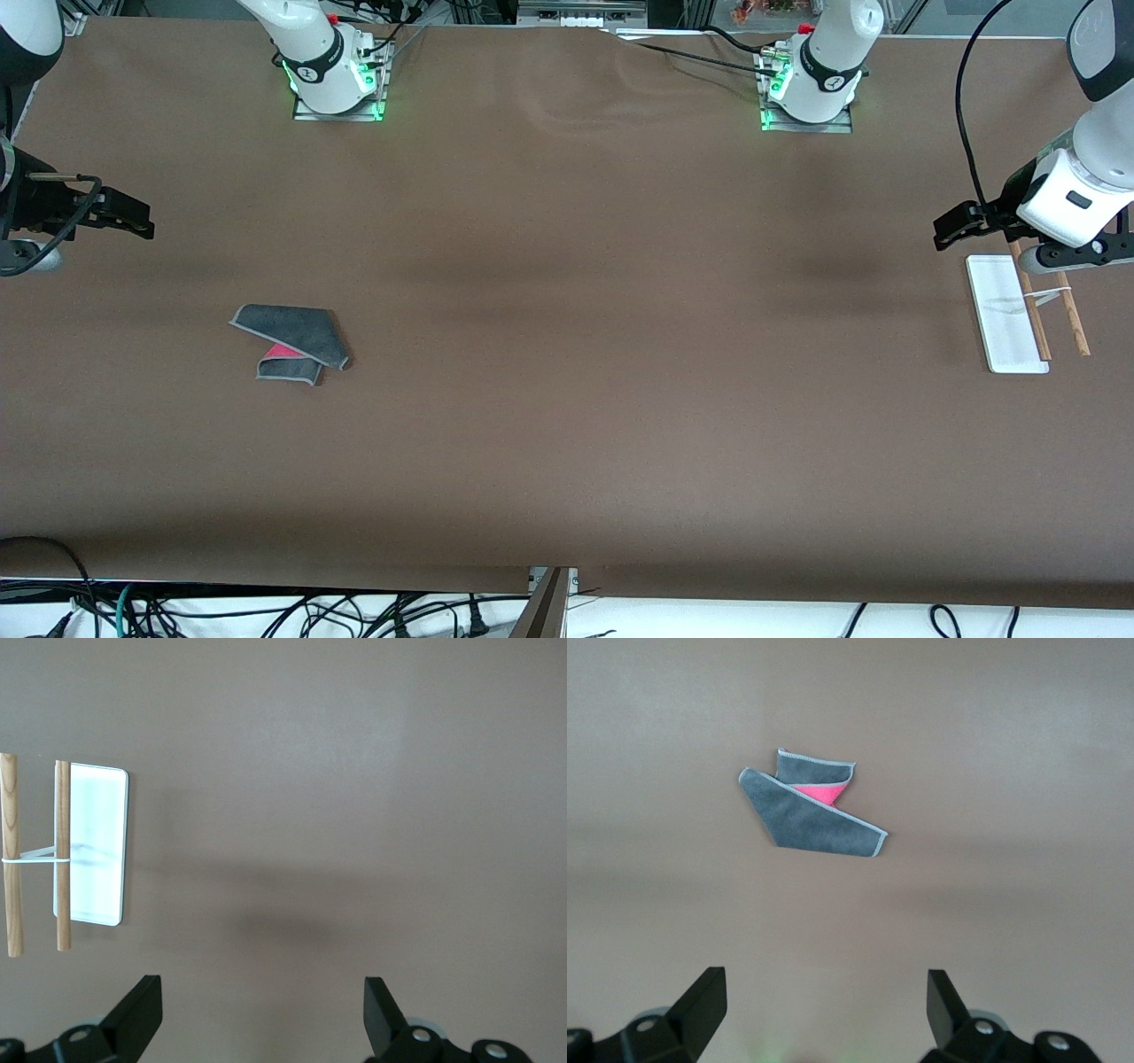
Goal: Pass towel and hang on rack
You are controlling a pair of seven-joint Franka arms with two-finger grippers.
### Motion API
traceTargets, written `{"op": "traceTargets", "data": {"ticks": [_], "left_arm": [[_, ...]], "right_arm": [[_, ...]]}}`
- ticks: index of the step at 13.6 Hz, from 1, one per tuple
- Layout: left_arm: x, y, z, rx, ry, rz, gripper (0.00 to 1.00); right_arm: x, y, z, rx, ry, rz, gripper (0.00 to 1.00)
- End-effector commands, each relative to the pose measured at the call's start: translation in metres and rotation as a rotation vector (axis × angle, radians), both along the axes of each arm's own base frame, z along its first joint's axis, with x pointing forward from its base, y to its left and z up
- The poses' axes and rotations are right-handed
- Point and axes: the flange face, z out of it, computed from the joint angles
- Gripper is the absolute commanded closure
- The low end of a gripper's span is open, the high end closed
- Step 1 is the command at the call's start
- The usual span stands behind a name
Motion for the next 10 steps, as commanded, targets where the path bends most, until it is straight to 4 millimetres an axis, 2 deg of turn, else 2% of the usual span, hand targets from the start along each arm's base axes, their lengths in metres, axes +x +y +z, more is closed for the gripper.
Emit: {"op": "traceTargets", "data": {"ticks": [1,10], "left_arm": [[0.0065,-0.0014,0.0018,0.018,-0.007,0.002,0.0],[0.0031,0.002,0.0061,0.007,-0.007,0.014,0.0]], "right_arm": [[0.0017,0.0037,0.0056,-0.009,-0.014,0.0,0.0],[0.0028,0.007,0.006,-0.01,-0.016,0.005,0.0]]}}
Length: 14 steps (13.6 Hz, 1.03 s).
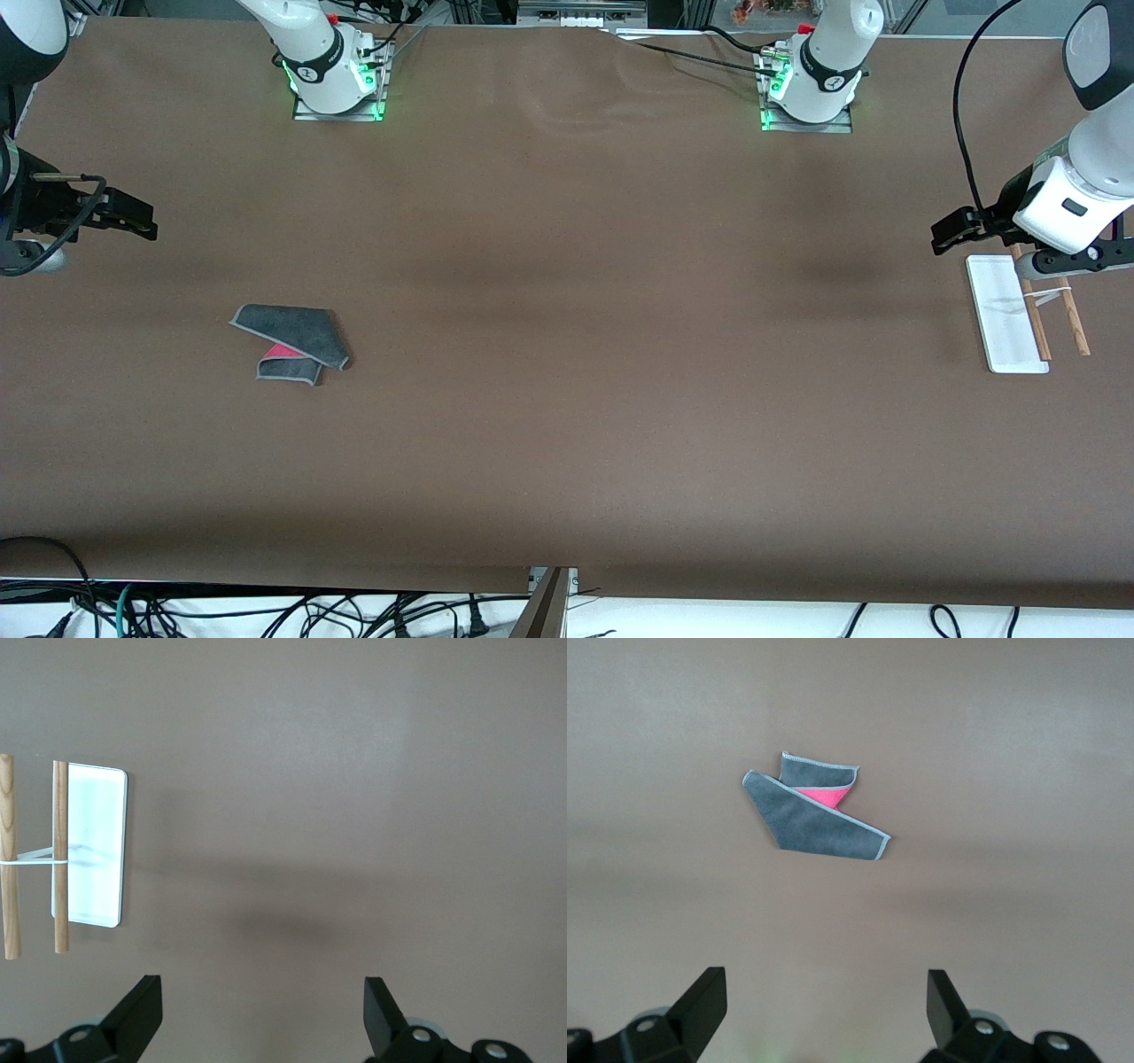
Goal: Pass towel and hang on rack
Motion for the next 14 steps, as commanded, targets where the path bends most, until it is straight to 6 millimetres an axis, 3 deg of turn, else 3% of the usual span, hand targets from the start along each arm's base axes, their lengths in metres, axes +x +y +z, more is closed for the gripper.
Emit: {"op": "traceTargets", "data": {"ticks": [1,4,14], "left_arm": [[-0.002,0.002,0.015,0.004,-0.013,0.012,0.0],[-0.003,0.001,0.03,0.003,-0.027,0.015,0.0],[0.001,-0.004,0.023,0.008,-0.023,0.018,0.0]], "right_arm": [[0.002,0.002,0.005,-0.011,-0.011,-0.006,0.0],[0.001,0.001,0.006,-0.009,-0.011,-0.008,0.0],[0.003,0.003,0.006,-0.009,-0.017,-0.003,0.0]]}}
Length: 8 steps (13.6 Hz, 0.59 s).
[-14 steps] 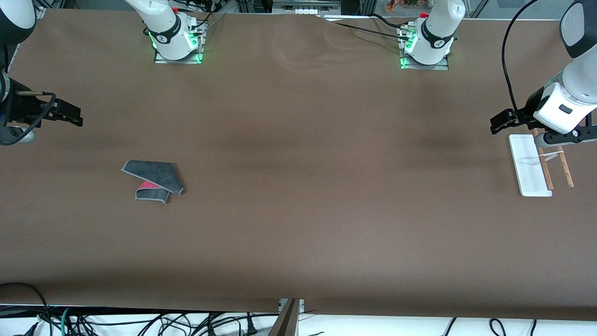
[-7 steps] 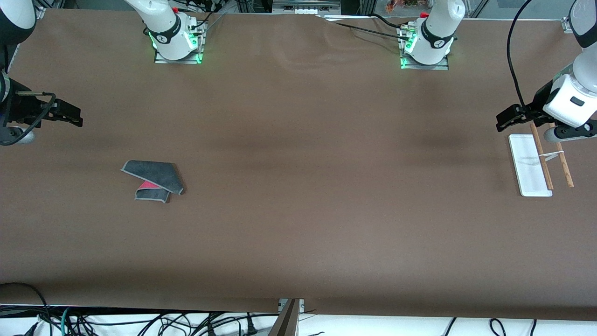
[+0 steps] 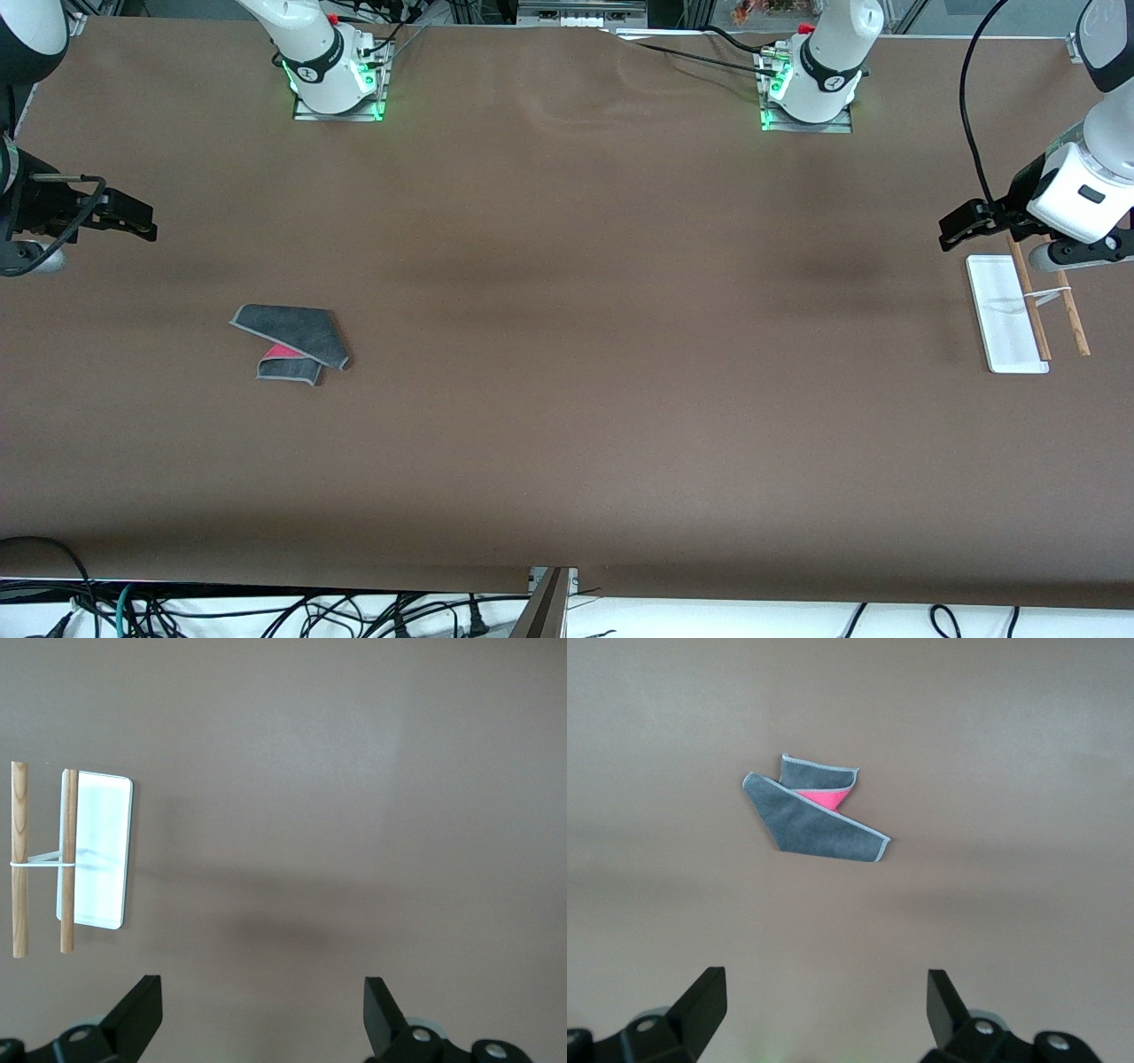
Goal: Pass towel and hang on rack
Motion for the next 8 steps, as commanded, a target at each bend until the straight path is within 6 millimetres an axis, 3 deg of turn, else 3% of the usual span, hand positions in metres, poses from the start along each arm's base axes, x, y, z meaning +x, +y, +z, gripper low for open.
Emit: {"op": "traceTargets", "data": {"ticks": [1,8], "left_arm": [[0.002,0.0003,0.003,0.007,0.001,0.008,0.0],[0.0033,-0.0004,-0.001,0.008,0.007,0.008,0.0]], "right_arm": [[0.0019,0.0031,0.006,-0.01,-0.012,-0.003,0.0],[0.0022,0.0028,0.0038,-0.006,-0.009,-0.005,0.0]]}}
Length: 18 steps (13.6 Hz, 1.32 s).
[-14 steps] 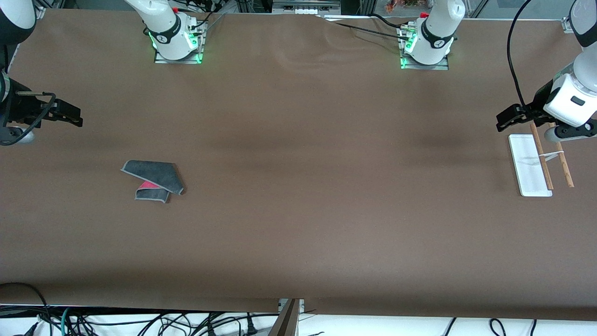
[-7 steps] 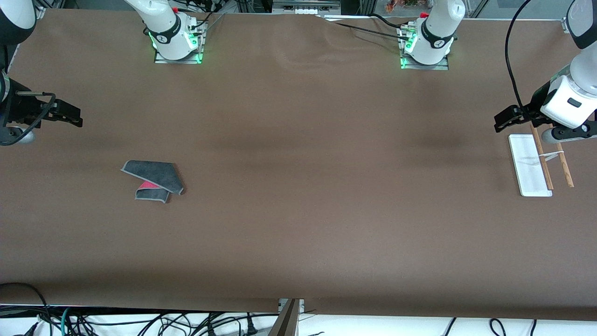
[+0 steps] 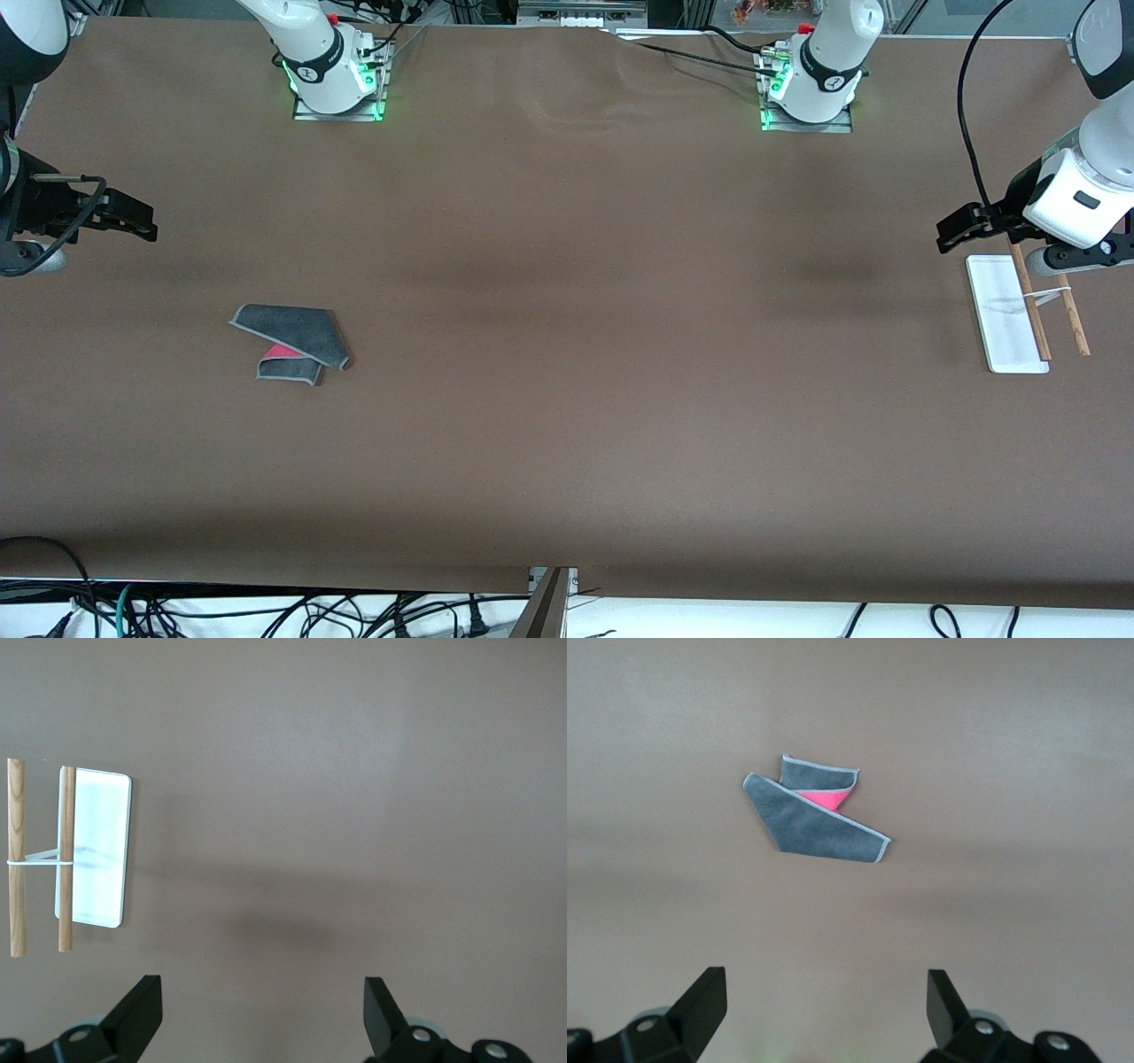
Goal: Pass towel and hang on rack
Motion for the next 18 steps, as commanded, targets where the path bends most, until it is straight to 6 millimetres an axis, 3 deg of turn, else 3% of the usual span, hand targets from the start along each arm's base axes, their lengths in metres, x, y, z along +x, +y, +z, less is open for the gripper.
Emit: {"op": "traceTargets", "data": {"ticks": [1,4,5,9,13,16,18], "left_arm": [[0.001,0.0,0.005,0.008,-0.004,0.006,0.0],[0.001,-0.001,0.004,0.005,-0.002,0.007,0.0],[0.001,-0.001,0.004,0.005,-0.002,0.007,0.0],[0.001,0.0,0.004,0.003,-0.001,0.008,0.0],[0.001,0.002,0.004,0.002,-0.002,0.012,0.0],[0.001,0.005,0.004,0.0,-0.001,0.017,0.0],[0.001,0.005,0.004,-0.004,-0.001,0.018,0.0]], "right_arm": [[0.006,0.001,-0.005,-0.006,0.005,-0.008,0.0],[0.014,-0.002,-0.024,-0.007,0.034,-0.017,0.0],[0.019,-0.002,-0.039,-0.016,0.058,-0.018,0.0],[0.05,-0.005,-0.108,-0.02,0.094,-0.008,0.0],[0.083,-0.013,-0.197,-0.016,0.096,0.006,0.0],[0.097,-0.039,-0.255,0.014,0.085,0.078,0.0],[0.099,-0.047,-0.281,0.02,0.089,0.089,0.0]]}}
